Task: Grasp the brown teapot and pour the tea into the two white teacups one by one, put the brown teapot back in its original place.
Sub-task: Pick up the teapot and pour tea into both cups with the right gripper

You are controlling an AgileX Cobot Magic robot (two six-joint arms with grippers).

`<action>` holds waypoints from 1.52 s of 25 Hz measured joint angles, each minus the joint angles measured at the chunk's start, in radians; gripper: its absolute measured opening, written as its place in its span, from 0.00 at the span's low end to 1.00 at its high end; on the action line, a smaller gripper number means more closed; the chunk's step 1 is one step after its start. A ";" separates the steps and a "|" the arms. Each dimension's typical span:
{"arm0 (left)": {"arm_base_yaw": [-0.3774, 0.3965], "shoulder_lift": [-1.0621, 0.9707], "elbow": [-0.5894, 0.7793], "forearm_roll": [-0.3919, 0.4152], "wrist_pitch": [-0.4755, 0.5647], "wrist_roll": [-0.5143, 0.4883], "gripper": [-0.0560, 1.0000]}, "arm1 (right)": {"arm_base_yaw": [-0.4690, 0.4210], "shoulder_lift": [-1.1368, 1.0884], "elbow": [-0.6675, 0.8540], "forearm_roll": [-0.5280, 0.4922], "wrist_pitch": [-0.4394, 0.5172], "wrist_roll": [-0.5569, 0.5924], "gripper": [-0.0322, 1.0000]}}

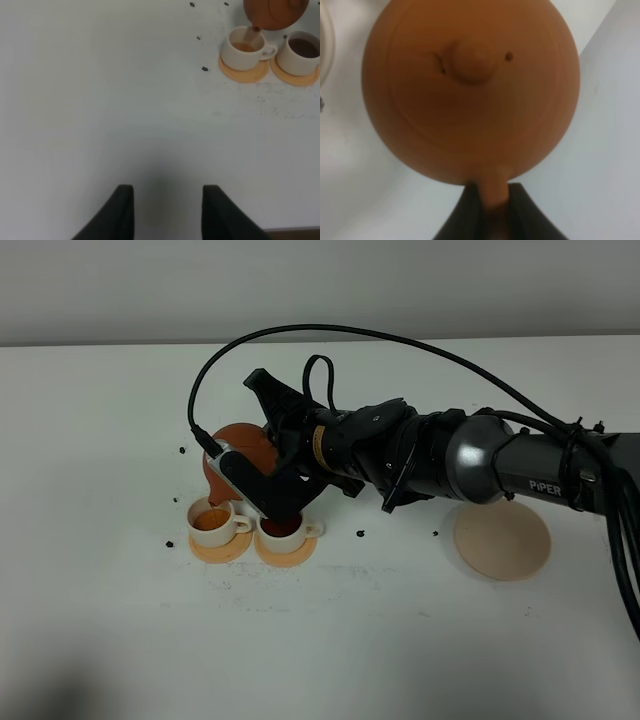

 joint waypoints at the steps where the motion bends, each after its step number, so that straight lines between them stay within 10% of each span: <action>1: 0.000 0.000 0.000 0.000 0.000 0.000 0.35 | 0.000 0.001 -0.004 0.002 -0.001 -0.001 0.11; 38: 0.000 0.000 0.000 0.000 0.000 0.000 0.35 | 0.000 0.019 -0.027 0.011 -0.011 -0.001 0.11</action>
